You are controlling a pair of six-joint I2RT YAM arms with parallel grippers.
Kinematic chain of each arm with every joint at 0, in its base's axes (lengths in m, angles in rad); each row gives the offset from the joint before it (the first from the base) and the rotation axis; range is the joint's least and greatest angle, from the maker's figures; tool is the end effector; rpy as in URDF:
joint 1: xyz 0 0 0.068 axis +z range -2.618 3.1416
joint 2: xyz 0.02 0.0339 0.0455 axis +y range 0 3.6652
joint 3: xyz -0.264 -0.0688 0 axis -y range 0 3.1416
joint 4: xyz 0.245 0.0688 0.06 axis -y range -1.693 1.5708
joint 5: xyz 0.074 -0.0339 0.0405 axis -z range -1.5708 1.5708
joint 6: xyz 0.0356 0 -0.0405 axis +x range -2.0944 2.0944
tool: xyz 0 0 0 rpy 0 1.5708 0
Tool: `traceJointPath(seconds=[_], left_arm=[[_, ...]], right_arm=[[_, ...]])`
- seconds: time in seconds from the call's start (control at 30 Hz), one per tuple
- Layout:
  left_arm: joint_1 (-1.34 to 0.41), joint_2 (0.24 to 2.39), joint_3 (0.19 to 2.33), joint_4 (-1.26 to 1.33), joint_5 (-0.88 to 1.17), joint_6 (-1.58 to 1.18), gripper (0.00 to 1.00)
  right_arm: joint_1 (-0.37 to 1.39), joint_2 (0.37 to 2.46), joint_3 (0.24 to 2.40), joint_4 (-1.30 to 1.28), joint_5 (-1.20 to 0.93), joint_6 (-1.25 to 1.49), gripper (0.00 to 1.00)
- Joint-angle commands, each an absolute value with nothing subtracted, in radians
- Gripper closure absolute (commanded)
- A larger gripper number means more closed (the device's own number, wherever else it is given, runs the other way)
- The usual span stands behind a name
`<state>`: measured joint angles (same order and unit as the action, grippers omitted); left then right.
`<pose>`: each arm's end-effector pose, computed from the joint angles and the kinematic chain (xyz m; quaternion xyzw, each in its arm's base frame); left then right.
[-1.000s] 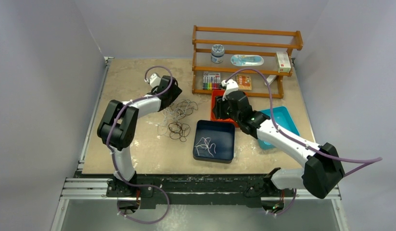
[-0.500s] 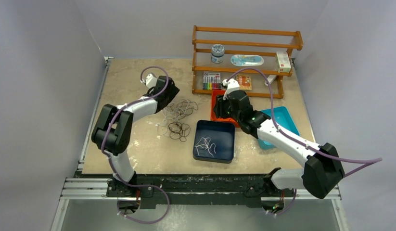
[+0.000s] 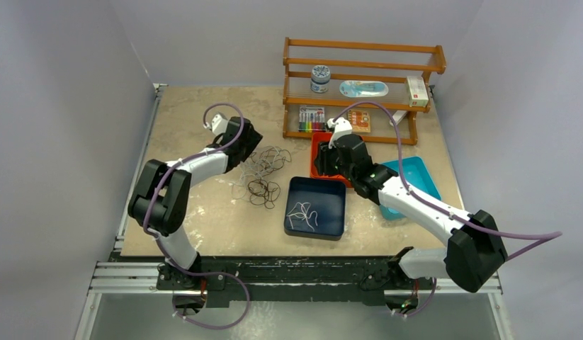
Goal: Untangle the cables
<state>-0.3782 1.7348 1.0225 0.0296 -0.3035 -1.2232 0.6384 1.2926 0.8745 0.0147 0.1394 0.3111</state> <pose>0.3492 -0.1273 0.1911 -0.4253 0.7875 -0.2098 0.3936 0.2408 0.1726 0.2798 -0.0977 0.8275 0.1996 0.5155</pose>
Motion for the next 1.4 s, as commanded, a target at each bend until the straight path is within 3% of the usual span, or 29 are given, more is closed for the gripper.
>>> traceJointPath(seconds=[0.0, 0.37, 0.7, 1.13, 1.27, 1.37], left_arm=[[-0.379, 1.753, 1.025, 0.08, -0.295, -1.255, 0.39], [-0.374, 1.859, 1.096, 0.143, -0.292, -1.259, 0.39], [-0.348, 1.918, 1.149, 0.171, -0.312, -1.234, 0.48], [-0.331, 1.836, 1.157, 0.202, -0.285, -1.125, 0.99], [-0.335, 1.747, 1.148, 0.201, -0.232, -1.04, 1.0], [-0.34, 1.669, 1.15, 0.182, -0.172, -0.958, 1.0]], right_arm=[[0.632, 1.279, 0.873, 0.061, 0.143, 0.311, 0.55], [0.631, 1.279, 0.88, 0.059, 0.152, 0.306, 0.55], [0.631, 1.279, 0.888, 0.051, 0.163, 0.296, 0.55], [0.63, 1.255, 0.878, 0.098, 0.169, 0.3, 0.54], [0.63, 1.209, 0.847, 0.19, 0.136, 0.28, 0.53], [0.63, 1.178, 0.825, 0.284, 0.105, 0.257, 0.44]])
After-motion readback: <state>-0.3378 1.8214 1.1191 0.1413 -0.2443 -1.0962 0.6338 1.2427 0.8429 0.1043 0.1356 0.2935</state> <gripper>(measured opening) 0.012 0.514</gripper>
